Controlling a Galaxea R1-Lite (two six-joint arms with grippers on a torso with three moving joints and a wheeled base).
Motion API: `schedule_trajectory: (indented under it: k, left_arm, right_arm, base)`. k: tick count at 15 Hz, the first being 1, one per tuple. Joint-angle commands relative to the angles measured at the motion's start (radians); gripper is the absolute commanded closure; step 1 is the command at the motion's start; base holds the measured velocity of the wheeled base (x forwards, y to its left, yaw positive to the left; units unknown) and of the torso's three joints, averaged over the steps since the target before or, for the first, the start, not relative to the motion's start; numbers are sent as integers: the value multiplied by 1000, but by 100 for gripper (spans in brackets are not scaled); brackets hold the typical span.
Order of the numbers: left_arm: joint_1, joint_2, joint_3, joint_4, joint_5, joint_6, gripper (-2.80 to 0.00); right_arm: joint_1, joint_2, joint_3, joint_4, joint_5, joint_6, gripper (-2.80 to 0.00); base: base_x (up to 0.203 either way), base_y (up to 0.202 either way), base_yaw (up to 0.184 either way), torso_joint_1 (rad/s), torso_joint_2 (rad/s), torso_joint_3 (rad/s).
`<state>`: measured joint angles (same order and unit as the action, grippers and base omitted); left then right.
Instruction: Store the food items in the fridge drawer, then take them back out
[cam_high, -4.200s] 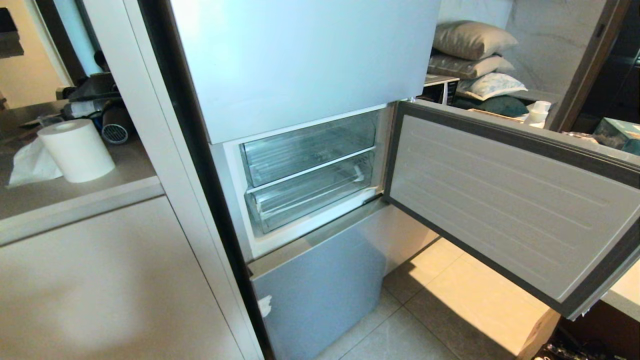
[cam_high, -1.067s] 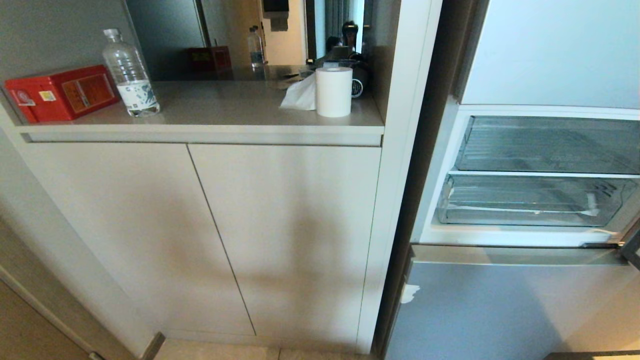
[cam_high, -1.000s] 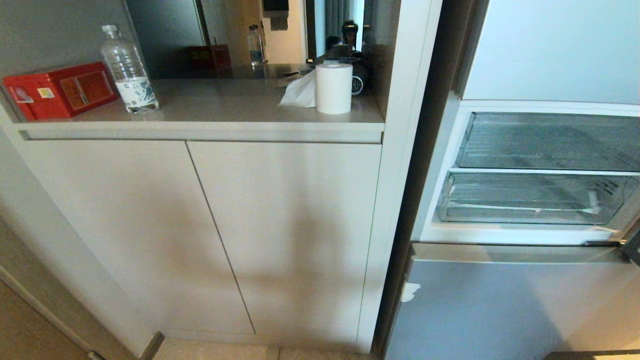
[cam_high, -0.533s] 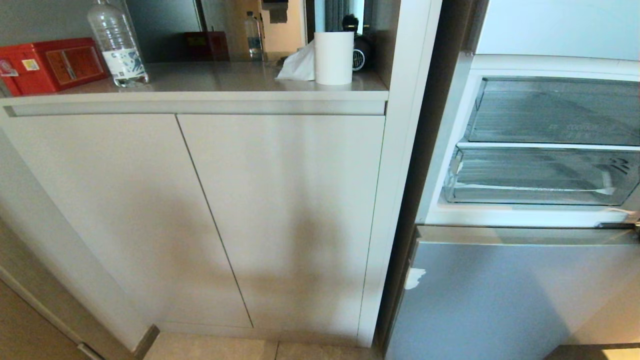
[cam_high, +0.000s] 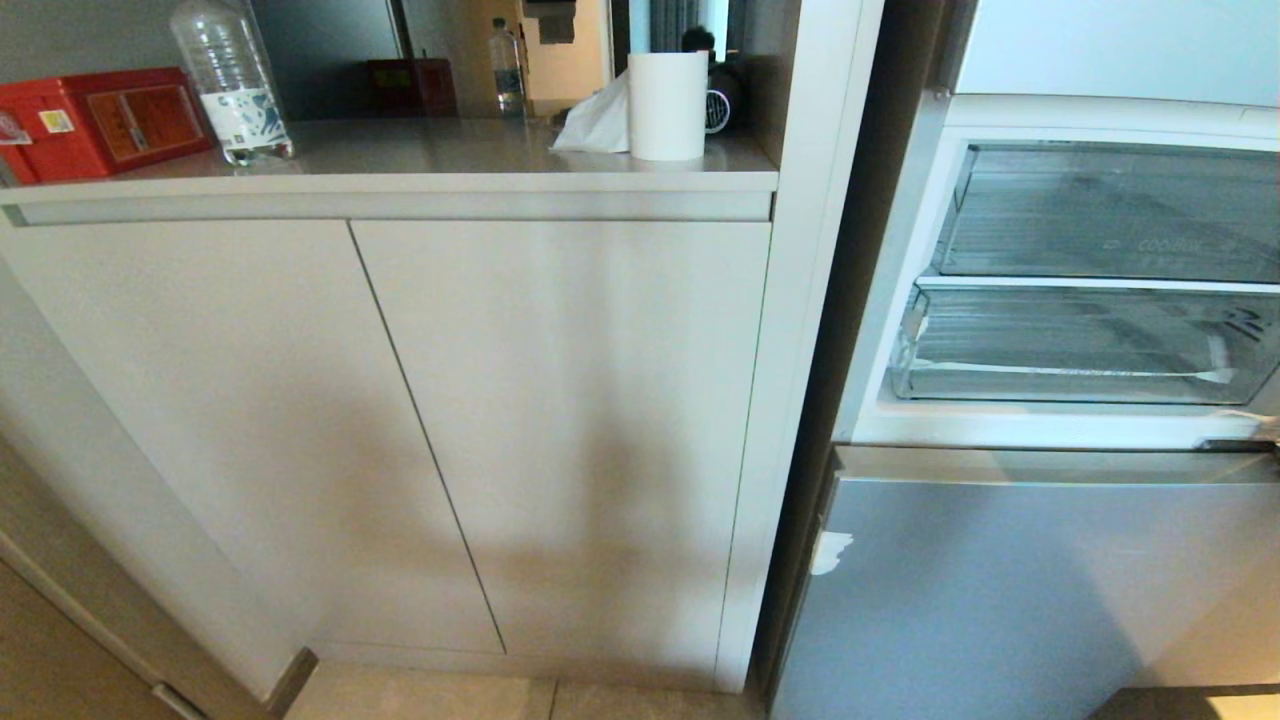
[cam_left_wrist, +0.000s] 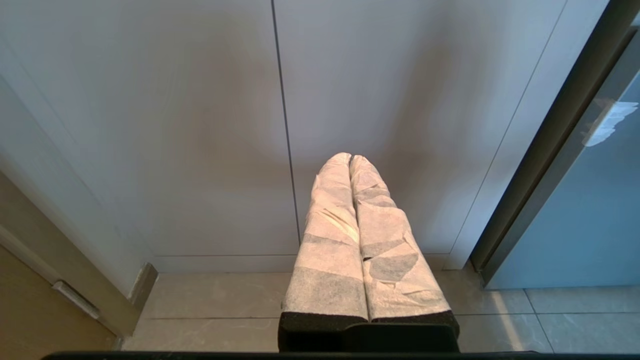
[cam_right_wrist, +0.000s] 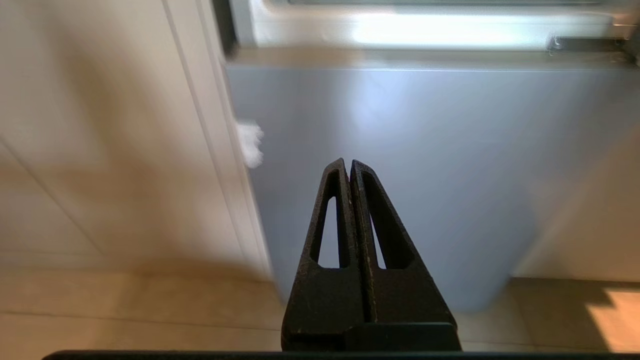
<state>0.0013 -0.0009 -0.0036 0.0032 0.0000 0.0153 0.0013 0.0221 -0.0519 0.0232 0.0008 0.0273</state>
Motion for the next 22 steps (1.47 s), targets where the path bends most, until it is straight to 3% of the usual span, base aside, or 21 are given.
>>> schedule_trajectory:
  k: [1, 2, 6, 14, 16, 19, 22]
  left_arm:
    - [0, 1, 1, 0, 0, 0, 0]
    - [0, 1, 1, 0, 0, 0, 0]
    - [0, 2, -1, 0, 0, 0, 0]
    - [0, 1, 1, 0, 0, 0, 0]
    - [0, 1, 1, 0, 0, 0, 0]
    - [0, 1, 1, 0, 0, 0, 0]
    - [0, 1, 1, 0, 0, 0, 0]
  right_arm:
    - [1, 160, -84, -7, 28, 45, 0]
    - [1, 251, -125, -16, 48, 74, -280]
    - [4, 656, -202, -218, 107, 124, -280]
    - [15, 1500, -246, -991, 162, 121, -280]
    - [19, 1683, -290, -1183, 149, 114, -280]
    - [25, 1891, -397, -1434, 69, 103, -280]
    - [43, 1937, -496, -1515, 35, 98, -280]
  base:
    - [0, 0, 0, 0, 0, 0]
    - [0, 0, 0, 0, 0, 0]
    - [0, 0, 0, 0, 0, 0]
    - [0, 0, 0, 0, 0, 0]
    - [0, 0, 0, 0, 0, 0]
    - [0, 0, 0, 0, 0, 0]
    - [0, 0, 0, 0, 0, 0]
